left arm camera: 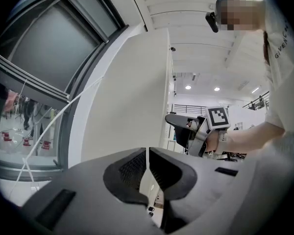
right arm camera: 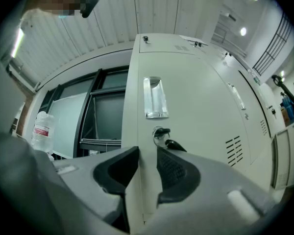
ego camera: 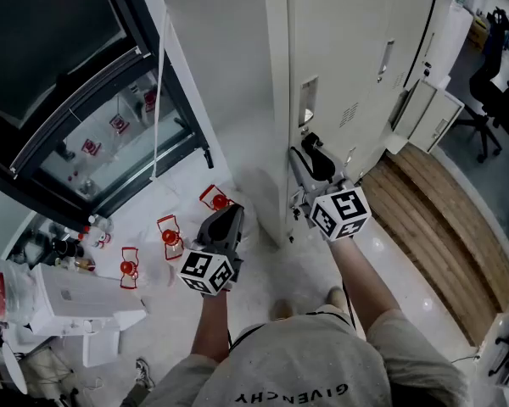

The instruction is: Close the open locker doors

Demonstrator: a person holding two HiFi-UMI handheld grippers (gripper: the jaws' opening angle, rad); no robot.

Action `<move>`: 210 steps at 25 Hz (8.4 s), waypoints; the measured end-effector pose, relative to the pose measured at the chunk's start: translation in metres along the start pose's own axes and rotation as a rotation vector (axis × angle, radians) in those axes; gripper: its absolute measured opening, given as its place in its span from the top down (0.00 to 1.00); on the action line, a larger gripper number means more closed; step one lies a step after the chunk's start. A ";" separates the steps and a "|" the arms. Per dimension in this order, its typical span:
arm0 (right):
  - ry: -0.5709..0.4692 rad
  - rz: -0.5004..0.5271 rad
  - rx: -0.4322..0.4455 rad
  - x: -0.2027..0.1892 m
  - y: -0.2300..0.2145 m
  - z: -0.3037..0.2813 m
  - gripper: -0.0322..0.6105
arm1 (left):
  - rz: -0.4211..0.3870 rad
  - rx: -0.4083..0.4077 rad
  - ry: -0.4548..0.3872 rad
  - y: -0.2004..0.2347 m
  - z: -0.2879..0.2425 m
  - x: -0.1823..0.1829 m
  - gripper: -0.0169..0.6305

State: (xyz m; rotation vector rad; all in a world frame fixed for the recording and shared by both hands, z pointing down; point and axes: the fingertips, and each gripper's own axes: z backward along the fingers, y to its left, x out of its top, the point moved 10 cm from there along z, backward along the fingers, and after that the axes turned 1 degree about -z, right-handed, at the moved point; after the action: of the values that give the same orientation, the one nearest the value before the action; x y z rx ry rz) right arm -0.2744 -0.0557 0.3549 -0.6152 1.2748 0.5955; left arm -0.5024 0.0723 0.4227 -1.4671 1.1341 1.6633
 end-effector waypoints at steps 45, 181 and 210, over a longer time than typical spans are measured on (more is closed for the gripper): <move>0.059 0.032 -0.160 0.021 -0.186 0.227 0.95 | 0.001 -0.259 0.059 -0.169 -0.193 -0.035 0.95; 0.460 -0.039 0.151 -0.127 -0.698 0.147 0.76 | 0.105 0.470 0.003 -0.343 -0.498 -0.200 0.95; 0.456 -0.029 0.236 -0.159 -0.669 0.033 0.77 | 0.120 0.571 -0.005 -0.298 -0.478 -0.207 0.95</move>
State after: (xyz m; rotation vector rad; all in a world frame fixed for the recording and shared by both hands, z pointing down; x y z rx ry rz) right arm 0.1919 -0.5116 0.5765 -0.5888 1.7314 0.2788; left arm 0.0033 -0.2168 0.5671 -1.0431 1.5579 1.2611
